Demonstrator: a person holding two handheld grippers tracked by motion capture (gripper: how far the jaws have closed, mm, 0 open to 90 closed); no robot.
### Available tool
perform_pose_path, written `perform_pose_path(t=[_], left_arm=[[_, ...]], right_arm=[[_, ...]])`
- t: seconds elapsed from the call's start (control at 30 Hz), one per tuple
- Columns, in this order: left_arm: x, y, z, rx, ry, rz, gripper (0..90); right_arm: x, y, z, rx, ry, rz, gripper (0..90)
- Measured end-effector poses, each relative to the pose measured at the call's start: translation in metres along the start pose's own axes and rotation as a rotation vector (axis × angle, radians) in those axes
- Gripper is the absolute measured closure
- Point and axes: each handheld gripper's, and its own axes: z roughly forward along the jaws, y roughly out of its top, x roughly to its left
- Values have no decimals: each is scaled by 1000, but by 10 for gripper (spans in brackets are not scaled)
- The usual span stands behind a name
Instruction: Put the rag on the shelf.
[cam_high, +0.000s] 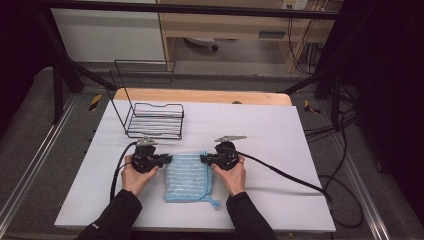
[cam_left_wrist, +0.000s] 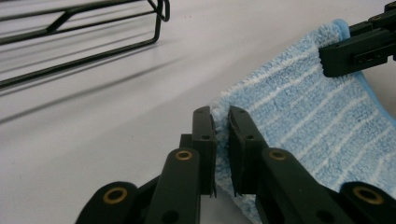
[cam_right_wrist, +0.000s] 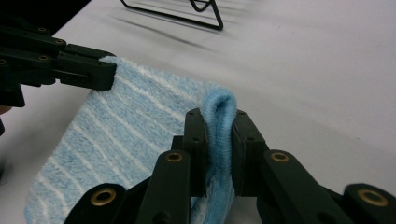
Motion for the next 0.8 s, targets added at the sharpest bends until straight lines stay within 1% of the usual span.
perform_pose_path(t=[0.1,0.13,0.17,0.3,0.43,0.57,0.63,0.7,0.8], left_arm=[[-1,1,-2,-9,-4,-3,820],[-1,1,-4,-18,-7,-3,820],[-2,1,-5,-24,-6,-2,820],[-4,2,-10,-34,-4,11,820],[-6,2,-14,-42,-4,19,820],[-9,4,-19,-71,-9,25,820],[-10,4,-21,-76,-11,27,821],[-12,5,-24,-94,-9,35,820],[-14,5,-26,-103,-9,38,820]], right_arm=[[2,1,-4,-15,6,-7,791],[4,1,-7,-33,9,-18,791],[5,1,-9,-39,11,-20,791],[8,0,-14,-67,11,-37,791],[11,0,-17,-84,14,-34,792],[15,0,-24,-113,14,-45,791],[16,0,-26,-126,14,-52,791],[17,0,-29,-138,16,-56,792],[19,1,-33,-159,16,-64,792]])
